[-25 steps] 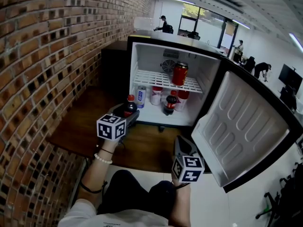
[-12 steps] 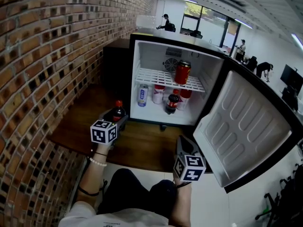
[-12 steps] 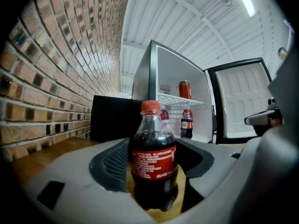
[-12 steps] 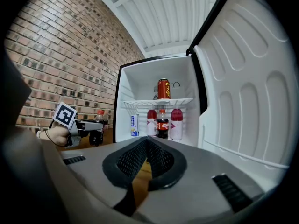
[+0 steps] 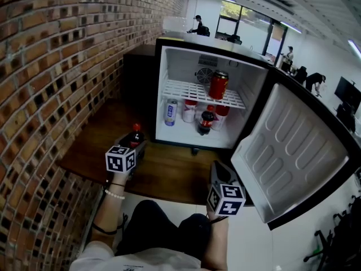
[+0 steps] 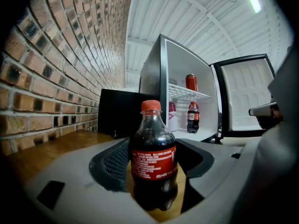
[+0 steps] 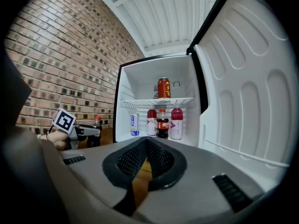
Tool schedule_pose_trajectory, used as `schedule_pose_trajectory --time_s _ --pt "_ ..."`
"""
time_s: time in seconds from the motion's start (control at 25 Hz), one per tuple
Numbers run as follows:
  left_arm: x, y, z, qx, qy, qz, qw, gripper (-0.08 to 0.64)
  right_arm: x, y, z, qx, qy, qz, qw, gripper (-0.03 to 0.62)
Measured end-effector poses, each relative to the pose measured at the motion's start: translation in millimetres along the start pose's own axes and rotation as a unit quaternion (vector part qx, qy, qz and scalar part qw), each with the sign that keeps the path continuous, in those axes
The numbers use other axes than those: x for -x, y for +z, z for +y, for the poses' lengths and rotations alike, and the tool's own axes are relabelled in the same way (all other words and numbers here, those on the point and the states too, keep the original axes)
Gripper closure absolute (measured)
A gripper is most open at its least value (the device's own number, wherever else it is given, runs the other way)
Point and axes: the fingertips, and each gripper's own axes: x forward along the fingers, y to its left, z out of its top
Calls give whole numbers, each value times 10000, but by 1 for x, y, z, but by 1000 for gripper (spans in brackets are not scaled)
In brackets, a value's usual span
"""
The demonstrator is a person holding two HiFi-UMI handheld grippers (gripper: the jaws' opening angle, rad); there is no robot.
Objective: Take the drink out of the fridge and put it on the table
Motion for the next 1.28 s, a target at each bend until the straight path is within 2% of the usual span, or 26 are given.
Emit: schedule_pose_trajectory --time_s 0.32,0.84,1.12,1.28 --pt "1 -10 2 -33 4 3 10000 256 1 0 -1 -8 -16 -3 10000 580" --pt "12 -15 -4 -452 141 -8 9989 252 0 -1 -1 -23 -6 8 10000 580" --pt "13 -27 -6 -313 76 168 9993 241 3 1 0 5 -32 18 10000 580" --pt "19 -23 -7 -211 96 56 9997 212 3 4 0 32 -16 -14 10000 580"
